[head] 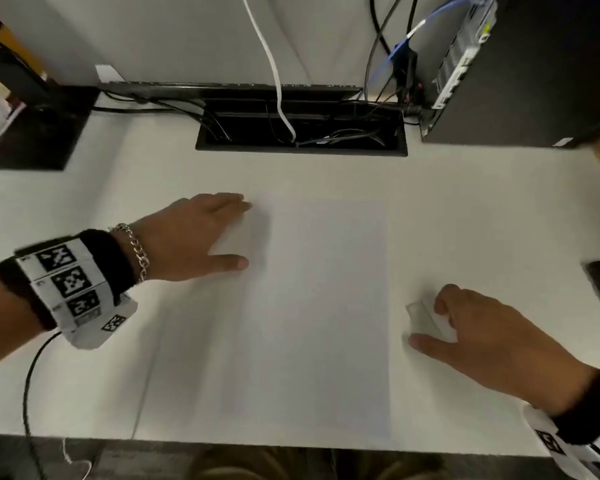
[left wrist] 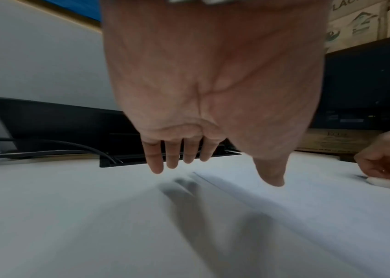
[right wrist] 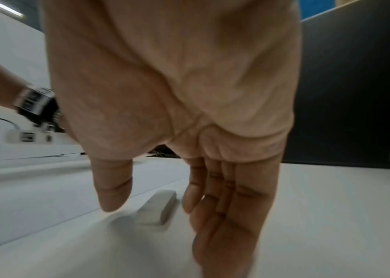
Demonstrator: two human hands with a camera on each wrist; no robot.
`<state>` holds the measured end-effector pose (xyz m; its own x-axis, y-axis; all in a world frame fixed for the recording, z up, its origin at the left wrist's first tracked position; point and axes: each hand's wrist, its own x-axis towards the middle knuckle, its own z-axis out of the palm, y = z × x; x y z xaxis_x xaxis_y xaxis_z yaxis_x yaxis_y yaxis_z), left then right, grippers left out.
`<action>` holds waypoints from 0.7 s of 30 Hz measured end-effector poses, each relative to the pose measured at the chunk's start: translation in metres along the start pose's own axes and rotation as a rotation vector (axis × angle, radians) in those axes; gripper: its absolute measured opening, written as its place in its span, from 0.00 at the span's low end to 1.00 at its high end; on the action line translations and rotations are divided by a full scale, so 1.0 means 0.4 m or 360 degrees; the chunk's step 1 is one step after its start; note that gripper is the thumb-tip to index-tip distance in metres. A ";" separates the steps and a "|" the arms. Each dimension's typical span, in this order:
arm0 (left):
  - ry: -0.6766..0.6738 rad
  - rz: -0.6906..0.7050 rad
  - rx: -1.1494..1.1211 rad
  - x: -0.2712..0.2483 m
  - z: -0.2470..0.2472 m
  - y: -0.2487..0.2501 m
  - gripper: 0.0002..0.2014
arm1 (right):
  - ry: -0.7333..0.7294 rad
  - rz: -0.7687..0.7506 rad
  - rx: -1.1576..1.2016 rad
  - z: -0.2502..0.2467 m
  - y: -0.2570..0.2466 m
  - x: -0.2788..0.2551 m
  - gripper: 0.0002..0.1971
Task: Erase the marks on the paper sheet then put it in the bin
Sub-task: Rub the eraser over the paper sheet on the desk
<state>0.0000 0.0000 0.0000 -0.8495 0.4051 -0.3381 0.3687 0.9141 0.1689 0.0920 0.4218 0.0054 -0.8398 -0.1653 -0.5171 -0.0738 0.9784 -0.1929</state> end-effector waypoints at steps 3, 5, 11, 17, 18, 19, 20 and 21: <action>-0.0023 0.0045 0.0041 0.047 0.020 -0.006 0.57 | -0.0047 -0.0032 -0.0203 0.005 0.008 0.027 0.22; -0.0047 0.0127 0.0122 0.074 0.029 -0.005 0.58 | -0.0053 -0.0055 -0.0200 -0.001 0.003 0.042 0.18; -0.0231 0.0186 0.0303 0.099 0.061 0.010 0.65 | -0.0002 -0.0166 -0.0129 -0.009 0.023 0.075 0.16; -0.0161 0.0103 0.0298 0.058 0.084 0.040 0.68 | 0.0210 -0.0325 0.0085 -0.032 -0.006 0.029 0.06; -0.0142 0.0099 0.0336 0.043 0.088 0.048 0.68 | 0.0226 -0.0367 0.0106 -0.033 -0.016 0.018 0.05; -0.0124 0.0097 0.0372 0.028 0.093 0.059 0.68 | 0.0239 -0.0412 0.0115 -0.032 -0.027 0.009 0.05; -0.0112 0.0086 0.0403 0.011 0.099 0.071 0.67 | 0.0240 -0.0450 0.0117 -0.031 -0.040 0.000 0.05; -0.0098 0.0074 0.0419 -0.006 0.107 0.082 0.67 | 0.0236 -0.0490 0.0112 -0.029 -0.055 -0.006 0.05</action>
<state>0.0302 0.0301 -0.0332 -0.8077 0.4399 -0.3926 0.4992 0.8645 -0.0583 0.0894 0.4021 0.0207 -0.8534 -0.4266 -0.2996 -0.3031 0.8737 -0.3806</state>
